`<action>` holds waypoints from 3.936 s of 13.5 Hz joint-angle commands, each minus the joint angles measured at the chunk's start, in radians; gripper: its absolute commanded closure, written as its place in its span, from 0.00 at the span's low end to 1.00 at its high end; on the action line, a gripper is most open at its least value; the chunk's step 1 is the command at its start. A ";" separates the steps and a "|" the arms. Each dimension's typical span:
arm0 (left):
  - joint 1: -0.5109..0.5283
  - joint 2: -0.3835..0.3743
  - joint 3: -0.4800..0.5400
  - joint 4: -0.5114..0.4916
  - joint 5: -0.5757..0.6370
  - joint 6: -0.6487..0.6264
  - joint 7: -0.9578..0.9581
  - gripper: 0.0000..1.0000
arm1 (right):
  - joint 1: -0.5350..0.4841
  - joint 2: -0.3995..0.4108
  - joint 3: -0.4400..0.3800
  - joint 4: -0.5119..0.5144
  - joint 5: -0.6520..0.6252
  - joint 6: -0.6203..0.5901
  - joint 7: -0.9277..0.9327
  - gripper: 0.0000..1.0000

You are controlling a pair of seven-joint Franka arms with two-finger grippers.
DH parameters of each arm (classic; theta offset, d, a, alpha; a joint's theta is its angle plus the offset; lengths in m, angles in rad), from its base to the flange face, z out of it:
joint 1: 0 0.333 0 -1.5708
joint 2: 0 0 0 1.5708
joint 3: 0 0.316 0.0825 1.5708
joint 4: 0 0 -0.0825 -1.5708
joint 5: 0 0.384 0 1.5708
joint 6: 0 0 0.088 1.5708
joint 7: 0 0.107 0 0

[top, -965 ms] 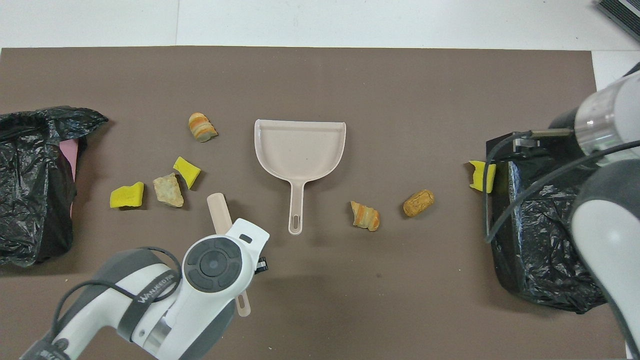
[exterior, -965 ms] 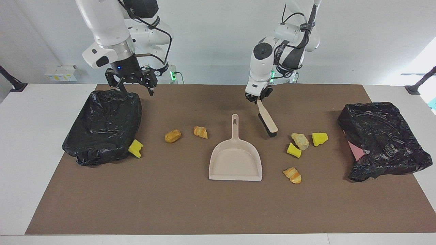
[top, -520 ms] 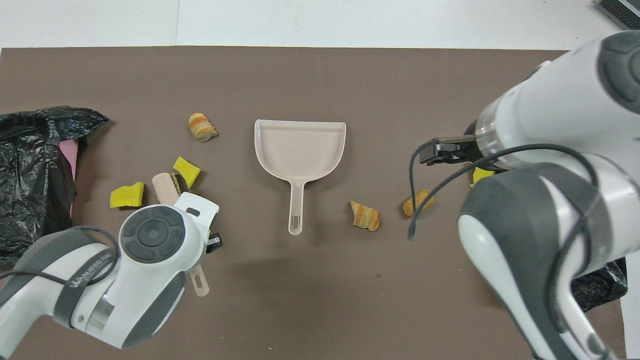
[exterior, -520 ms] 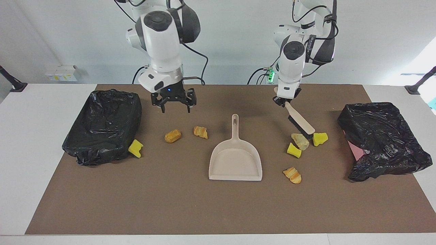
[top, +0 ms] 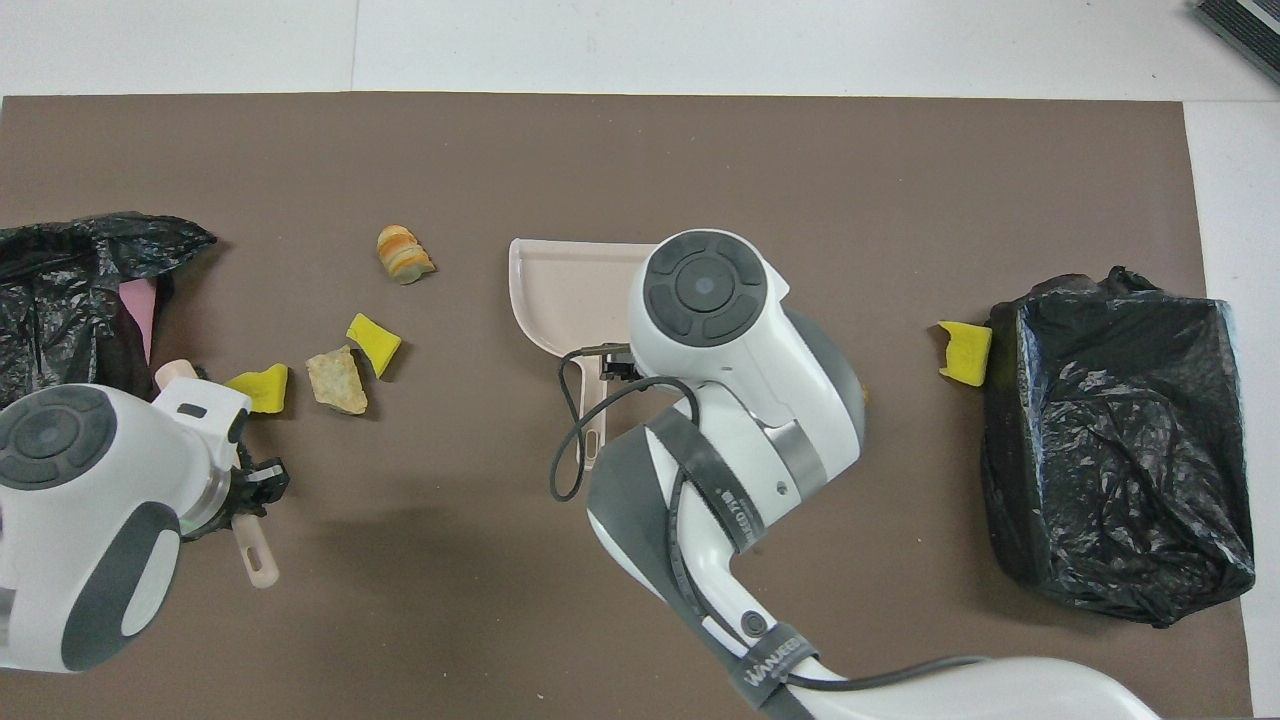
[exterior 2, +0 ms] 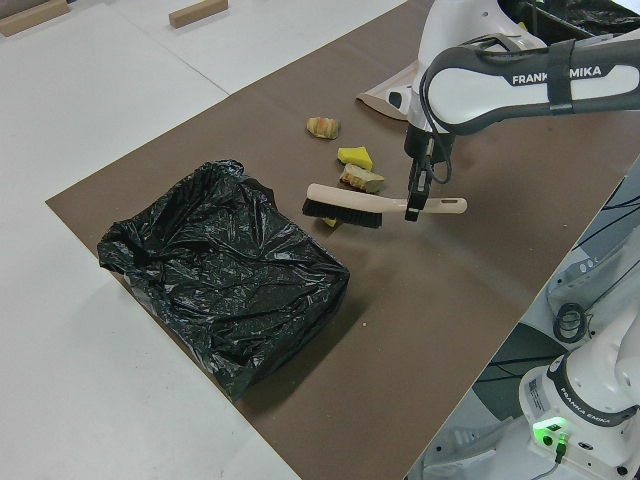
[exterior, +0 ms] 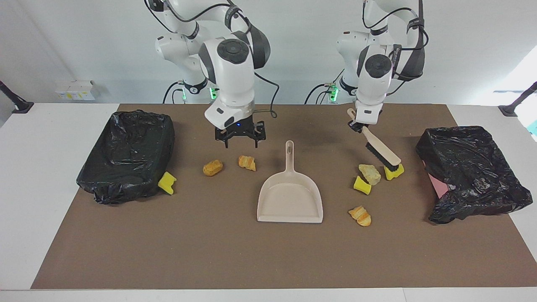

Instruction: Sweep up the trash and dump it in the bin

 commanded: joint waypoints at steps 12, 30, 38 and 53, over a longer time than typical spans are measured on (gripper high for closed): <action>-0.165 0.171 -0.023 0.041 -0.027 0.219 0.012 1.00 | 0.080 0.133 -0.006 0.035 -0.036 0.110 0.095 0.78; -0.167 0.346 -0.012 0.395 -0.078 0.076 0.401 1.00 | -0.111 0.061 -0.018 0.032 -0.145 0.084 -1.077 1.00; -0.056 0.516 -0.012 0.596 0.074 0.159 0.642 1.00 | -0.167 0.015 -0.013 -0.069 -0.141 0.086 -1.753 1.00; -0.239 0.323 -0.023 0.221 0.035 0.056 0.517 1.00 | -0.164 0.044 -0.013 -0.109 -0.182 0.167 -1.860 1.00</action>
